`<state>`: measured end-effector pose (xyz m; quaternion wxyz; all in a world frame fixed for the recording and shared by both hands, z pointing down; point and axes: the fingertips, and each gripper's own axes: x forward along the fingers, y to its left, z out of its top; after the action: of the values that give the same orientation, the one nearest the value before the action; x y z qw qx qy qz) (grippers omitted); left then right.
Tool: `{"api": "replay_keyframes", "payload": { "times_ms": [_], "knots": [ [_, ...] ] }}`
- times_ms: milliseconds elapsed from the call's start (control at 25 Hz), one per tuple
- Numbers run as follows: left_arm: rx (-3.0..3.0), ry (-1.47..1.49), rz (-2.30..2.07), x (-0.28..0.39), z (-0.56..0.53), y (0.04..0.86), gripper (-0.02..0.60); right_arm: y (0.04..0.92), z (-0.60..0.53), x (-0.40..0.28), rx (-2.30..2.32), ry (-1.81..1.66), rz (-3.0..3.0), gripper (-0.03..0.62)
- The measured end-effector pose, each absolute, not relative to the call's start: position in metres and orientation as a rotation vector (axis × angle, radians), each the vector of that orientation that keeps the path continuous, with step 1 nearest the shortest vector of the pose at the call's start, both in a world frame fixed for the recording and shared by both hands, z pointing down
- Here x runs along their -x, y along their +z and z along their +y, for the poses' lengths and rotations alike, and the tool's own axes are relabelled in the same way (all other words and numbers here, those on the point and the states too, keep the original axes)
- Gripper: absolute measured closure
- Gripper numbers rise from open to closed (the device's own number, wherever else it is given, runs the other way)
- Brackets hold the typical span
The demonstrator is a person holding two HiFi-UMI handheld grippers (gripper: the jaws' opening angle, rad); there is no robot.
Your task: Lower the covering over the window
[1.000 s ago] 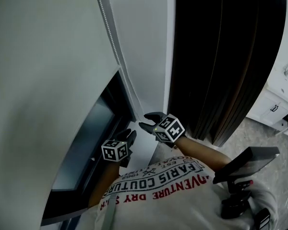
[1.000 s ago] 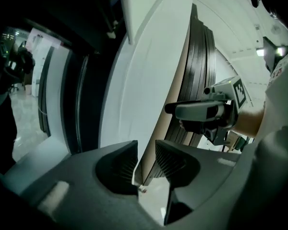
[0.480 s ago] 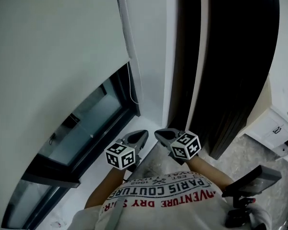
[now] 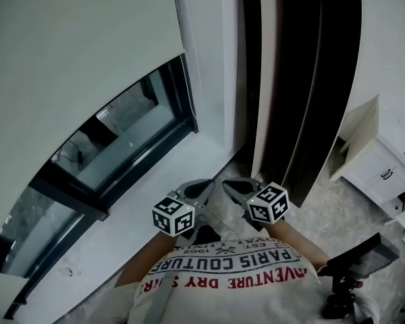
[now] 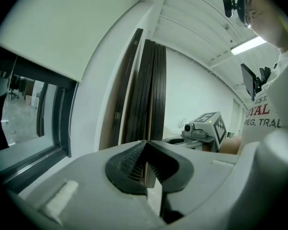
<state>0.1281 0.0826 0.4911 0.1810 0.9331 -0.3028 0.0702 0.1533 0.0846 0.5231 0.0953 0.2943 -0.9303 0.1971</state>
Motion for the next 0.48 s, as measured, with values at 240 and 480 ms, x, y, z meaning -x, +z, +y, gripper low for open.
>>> {"api": "replay_keyframes", "payload": {
  "times_ms": [240, 480],
  "knots": [
    [-2.662, 0.199, -0.885, -0.14, 0.12, 0.472, 0.577, 0.504, 0.122, -0.168, -0.874, 0.569, -2.787, 0.592],
    [-2.698, 0.177, -0.897, -0.133, 0.146, 0.454, 0.577, 0.478, 0.139, -0.162, -0.889, 0.493, -2.83, 0.592]
  ]
}}
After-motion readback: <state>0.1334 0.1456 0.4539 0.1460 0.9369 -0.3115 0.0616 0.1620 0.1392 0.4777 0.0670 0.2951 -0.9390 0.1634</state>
